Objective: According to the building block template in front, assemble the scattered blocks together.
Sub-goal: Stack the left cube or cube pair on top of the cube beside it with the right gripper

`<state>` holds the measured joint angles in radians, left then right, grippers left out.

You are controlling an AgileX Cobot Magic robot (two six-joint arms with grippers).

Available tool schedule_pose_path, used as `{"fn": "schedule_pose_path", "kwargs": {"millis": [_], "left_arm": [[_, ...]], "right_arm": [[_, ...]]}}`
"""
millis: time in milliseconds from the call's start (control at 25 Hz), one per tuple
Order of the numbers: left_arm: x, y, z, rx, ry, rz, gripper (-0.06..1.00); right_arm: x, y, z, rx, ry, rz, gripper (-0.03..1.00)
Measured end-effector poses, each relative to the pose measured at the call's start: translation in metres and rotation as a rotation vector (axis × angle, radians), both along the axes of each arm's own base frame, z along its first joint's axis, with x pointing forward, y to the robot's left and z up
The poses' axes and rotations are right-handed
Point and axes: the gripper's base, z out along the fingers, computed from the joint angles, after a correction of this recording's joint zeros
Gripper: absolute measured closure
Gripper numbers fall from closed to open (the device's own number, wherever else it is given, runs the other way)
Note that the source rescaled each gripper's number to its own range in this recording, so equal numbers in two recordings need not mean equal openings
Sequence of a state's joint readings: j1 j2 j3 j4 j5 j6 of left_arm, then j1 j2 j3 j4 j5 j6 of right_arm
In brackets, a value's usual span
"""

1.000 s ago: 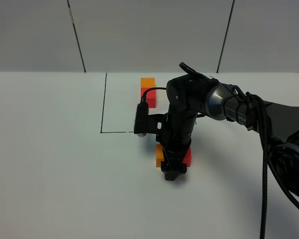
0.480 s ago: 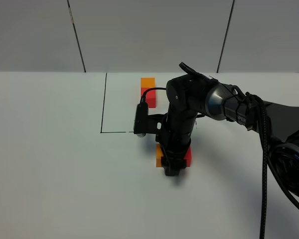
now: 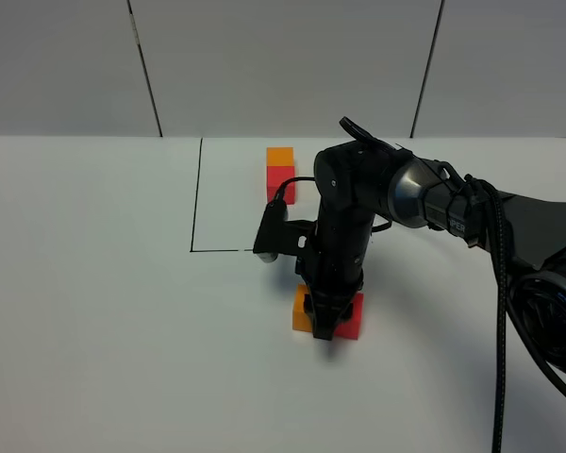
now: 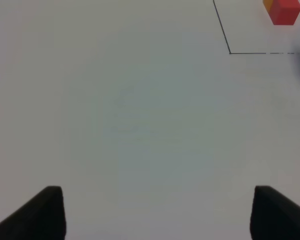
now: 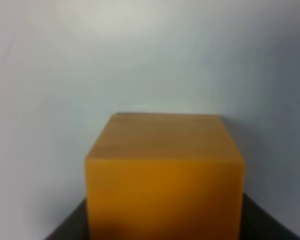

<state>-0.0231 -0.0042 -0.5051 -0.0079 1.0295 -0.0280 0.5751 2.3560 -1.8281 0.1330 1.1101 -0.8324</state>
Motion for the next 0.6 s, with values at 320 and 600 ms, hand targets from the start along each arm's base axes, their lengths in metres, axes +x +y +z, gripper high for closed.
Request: {"fn": "schedule_pose_path", "kwargs": {"millis": [320,600], "left_arm": [[0.0,0.0,0.0,0.0,0.0,0.0,0.23],[0.0,0.0,0.0,0.0,0.0,0.0,0.23]], "right_arm": [[-0.001,-0.005,0.045,0.017,-0.02,-0.635,0.96],[0.003,-0.011,0.06,0.03,-0.045,-1.185,0.96]]}}
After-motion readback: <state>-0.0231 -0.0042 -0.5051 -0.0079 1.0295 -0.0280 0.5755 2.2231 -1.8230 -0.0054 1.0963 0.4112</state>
